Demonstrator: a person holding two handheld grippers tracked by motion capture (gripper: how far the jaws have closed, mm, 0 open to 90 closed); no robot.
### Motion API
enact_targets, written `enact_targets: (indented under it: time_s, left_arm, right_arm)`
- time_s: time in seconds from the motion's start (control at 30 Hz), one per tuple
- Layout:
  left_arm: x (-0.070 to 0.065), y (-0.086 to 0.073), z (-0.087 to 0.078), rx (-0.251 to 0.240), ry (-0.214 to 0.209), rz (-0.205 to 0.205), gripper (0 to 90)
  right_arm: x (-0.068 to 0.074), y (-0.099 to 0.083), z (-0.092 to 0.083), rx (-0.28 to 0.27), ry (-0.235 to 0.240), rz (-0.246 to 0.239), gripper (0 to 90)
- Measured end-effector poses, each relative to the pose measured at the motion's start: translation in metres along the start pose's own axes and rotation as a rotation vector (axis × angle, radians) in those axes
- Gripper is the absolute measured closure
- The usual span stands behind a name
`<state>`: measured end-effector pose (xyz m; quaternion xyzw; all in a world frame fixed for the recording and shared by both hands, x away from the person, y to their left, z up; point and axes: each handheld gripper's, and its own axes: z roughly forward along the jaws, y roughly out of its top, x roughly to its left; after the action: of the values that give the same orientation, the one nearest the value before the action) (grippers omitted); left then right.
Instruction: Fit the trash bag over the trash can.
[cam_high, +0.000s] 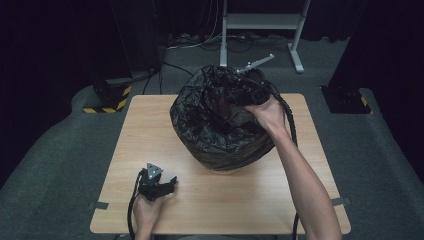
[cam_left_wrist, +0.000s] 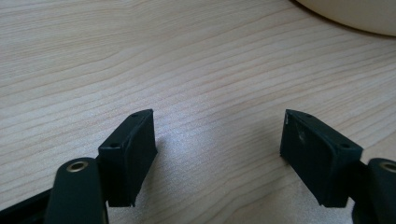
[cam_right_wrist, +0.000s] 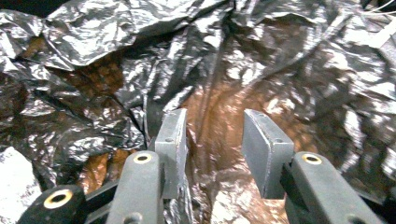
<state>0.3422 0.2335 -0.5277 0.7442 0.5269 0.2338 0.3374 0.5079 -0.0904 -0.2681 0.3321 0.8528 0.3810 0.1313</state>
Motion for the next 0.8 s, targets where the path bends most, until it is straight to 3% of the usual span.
enact_targets:
  time_s: [0.2,0.8]
  left_arm:
    - [0.000,0.000,0.000,0.000,0.001,0.001,26.7]
    - [0.000,0.000,0.000,0.000,0.001,0.001,26.7]
  right_arm:
    - [-0.005,-0.009,-0.009,-0.045,-0.045,-0.014,59.5]
    - [-0.023,-0.022,-0.025,-0.111,-0.050,0.041,57.7]
